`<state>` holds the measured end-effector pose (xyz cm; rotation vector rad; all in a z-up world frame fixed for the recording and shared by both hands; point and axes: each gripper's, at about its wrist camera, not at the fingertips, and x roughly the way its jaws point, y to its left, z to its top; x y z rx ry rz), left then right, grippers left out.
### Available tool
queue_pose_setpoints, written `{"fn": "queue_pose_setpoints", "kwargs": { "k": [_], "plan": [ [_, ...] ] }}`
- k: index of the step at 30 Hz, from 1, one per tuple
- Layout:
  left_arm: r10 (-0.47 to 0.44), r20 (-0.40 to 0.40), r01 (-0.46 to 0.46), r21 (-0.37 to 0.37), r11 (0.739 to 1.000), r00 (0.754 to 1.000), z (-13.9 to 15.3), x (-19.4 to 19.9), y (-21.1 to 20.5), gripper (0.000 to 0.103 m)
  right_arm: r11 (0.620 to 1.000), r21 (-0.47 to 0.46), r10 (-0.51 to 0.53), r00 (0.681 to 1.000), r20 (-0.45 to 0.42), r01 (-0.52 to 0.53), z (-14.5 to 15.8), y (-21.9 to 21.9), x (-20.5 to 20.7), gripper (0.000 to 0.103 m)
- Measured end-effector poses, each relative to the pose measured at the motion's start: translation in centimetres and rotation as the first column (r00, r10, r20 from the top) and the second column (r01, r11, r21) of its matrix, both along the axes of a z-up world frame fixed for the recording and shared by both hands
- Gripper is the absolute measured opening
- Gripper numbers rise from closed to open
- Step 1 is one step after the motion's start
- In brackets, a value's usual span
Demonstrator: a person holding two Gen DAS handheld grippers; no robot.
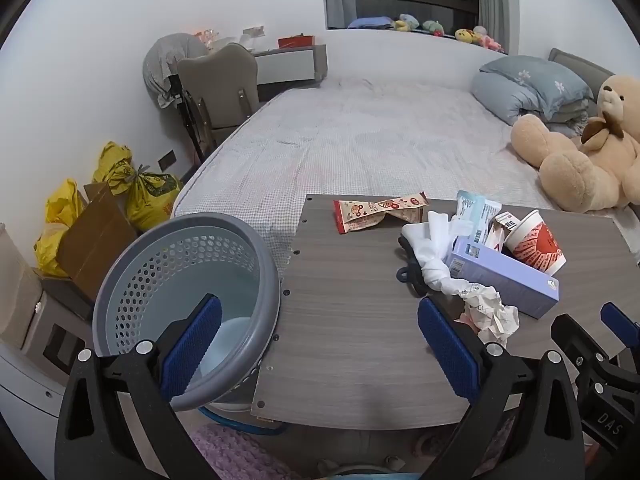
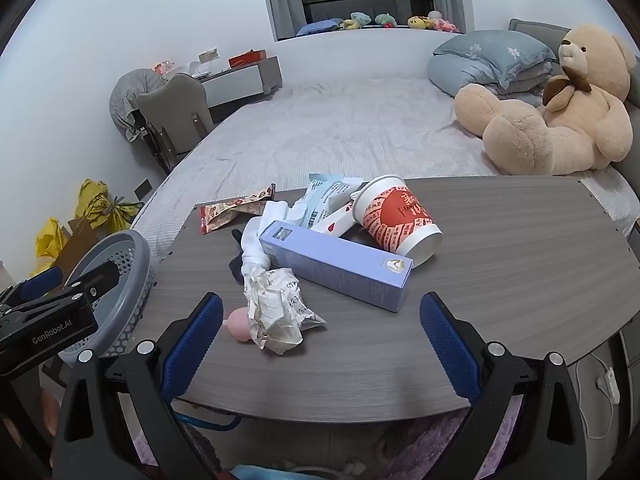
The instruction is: Collect trash
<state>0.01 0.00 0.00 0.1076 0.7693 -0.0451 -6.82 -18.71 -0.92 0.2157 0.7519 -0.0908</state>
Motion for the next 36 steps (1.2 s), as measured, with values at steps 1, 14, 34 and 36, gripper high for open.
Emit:
{"fn": "queue_pose_setpoints", "kwargs": {
  "k": [1,14,34,36],
  "plan": [
    [0.000,0.000,0.000,-0.002,1.000,1.000,0.0,0.0,0.0,0.097,1.000,0.001,0.001,1.000,-0.001,-0.001,0.0,0.0,0.0,0.094],
    [-0.006,0.017,0.006,0.007,1.000,1.000,0.8,-0.5,0.0,0.097,1.000,0.003,-0.001,1.000,0.001,0.001,0.5,0.0,-0.1,0.094],
    [-0.007,0.035,0.007,0.005,1.000,0.999,1.1,-0.8,0.0,0.097,1.000,-0.003,0.004,1.000,0.019,-0.003,1.0,0.4,-0.7,0.094],
    [-0.008,0.037,0.008,0.005,1.000,0.999,1.3,-0.9,0.1,0.097,1.000,-0.004,0.005,1.000,0.024,-0.005,1.1,0.5,-0.8,0.094]
  ]
}}
